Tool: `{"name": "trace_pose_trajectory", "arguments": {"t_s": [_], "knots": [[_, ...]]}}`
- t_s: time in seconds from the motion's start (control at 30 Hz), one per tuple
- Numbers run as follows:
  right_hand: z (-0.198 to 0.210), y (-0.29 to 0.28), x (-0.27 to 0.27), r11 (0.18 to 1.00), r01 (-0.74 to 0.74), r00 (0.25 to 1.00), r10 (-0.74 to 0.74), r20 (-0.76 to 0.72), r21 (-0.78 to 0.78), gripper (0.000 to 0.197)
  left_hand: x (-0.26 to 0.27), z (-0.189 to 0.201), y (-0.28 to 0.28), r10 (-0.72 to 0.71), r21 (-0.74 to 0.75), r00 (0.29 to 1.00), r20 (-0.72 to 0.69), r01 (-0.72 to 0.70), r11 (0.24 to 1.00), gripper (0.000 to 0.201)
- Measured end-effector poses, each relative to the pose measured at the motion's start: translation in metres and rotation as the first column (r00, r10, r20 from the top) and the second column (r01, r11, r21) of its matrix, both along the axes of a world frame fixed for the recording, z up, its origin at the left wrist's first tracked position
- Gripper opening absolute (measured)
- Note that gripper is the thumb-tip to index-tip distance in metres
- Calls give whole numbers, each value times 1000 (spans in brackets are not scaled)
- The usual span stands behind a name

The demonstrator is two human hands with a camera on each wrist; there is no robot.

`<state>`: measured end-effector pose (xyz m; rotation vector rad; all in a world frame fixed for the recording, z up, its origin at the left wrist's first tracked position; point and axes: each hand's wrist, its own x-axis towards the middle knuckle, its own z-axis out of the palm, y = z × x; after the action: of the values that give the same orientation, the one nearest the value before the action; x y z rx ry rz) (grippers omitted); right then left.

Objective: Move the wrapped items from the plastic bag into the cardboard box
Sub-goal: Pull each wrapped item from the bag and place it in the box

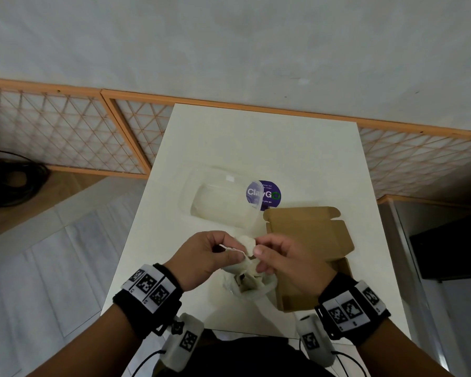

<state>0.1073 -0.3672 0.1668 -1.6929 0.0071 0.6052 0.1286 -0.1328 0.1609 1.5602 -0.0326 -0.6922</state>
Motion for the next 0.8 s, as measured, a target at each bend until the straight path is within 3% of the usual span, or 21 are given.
{"name": "trace_pose_trajectory", "arguments": {"t_s": [0.1, 0.2, 0.37, 0.53, 0.8], "knots": [[-4, 2, 2, 999, 21, 999, -19, 50, -40, 9, -1, 0, -3, 15, -7, 1000, 14, -15, 1000, 10], [-3, -3, 4, 998, 36, 996, -31, 88, -57, 14, -4, 3, -6, -6, 37, 999, 40, 4, 999, 8], [9, -9, 2, 930, -94, 952, 188, 242, -354, 14, -3, 17, -6, -197, 370, 945, 259, 92, 925, 8], [26, -9, 2, 870, -160, 906, 318, 281, -467, 13, 3, 32, -18, -262, 299, 894, 362, 154, 942, 8], [44, -19, 6, 952, -96, 934, 187, 303, -292, 10, 12, 34, -26, -155, 156, 943, 296, 112, 981, 5]]}}
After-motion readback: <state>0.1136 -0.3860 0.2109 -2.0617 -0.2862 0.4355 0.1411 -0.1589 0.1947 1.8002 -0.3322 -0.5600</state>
